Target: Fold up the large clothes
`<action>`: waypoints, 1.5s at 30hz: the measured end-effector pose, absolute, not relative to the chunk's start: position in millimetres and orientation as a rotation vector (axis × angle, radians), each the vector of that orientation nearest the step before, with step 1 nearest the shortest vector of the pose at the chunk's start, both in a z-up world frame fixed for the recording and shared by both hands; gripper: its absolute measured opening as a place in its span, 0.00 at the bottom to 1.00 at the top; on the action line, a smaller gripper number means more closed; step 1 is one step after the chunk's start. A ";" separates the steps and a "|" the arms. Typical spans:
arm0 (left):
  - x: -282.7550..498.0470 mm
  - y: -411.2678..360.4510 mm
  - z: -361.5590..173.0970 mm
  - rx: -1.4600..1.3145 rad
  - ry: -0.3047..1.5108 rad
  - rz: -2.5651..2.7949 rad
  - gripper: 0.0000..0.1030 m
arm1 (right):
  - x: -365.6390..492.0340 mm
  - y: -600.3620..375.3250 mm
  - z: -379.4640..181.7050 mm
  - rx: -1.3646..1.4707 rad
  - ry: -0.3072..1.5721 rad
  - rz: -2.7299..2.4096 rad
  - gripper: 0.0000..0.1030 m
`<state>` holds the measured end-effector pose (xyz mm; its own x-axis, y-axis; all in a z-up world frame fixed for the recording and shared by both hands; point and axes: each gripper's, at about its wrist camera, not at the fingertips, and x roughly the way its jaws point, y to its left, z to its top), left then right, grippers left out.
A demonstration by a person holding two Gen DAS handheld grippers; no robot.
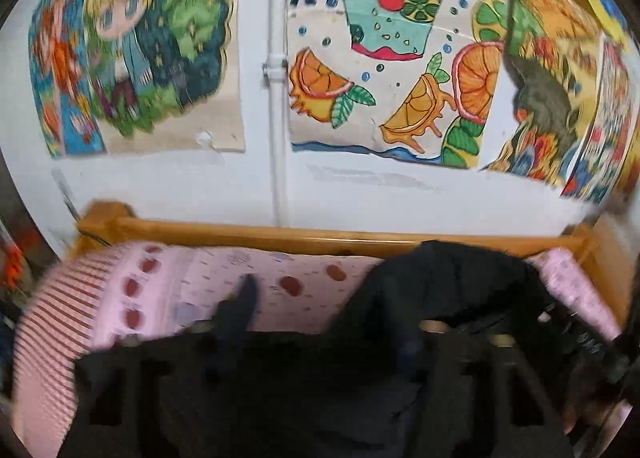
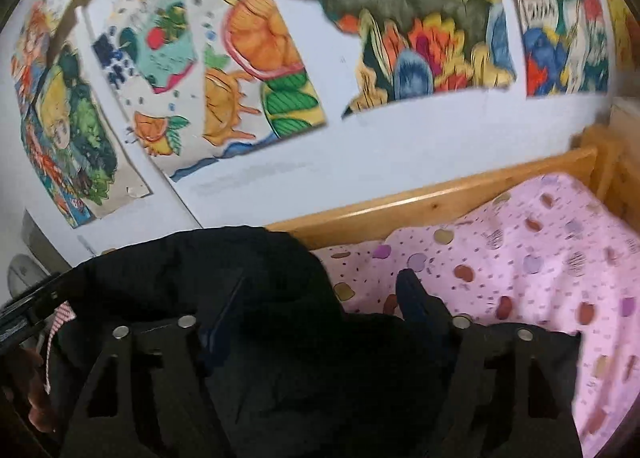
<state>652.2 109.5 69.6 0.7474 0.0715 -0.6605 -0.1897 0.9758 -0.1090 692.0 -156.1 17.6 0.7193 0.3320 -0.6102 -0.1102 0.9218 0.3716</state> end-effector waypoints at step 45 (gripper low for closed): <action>473.7 123.9 56.4 -0.119 0.461 -0.081 0.64 | 532.7 -188.6 74.2 0.065 0.534 0.345 0.53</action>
<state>473.7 123.9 56.4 0.8924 -0.1050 -0.4389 0.0510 0.9898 -0.1330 532.7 -188.6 74.2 0.8048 0.3389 -0.4872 -0.3053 0.9404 0.1498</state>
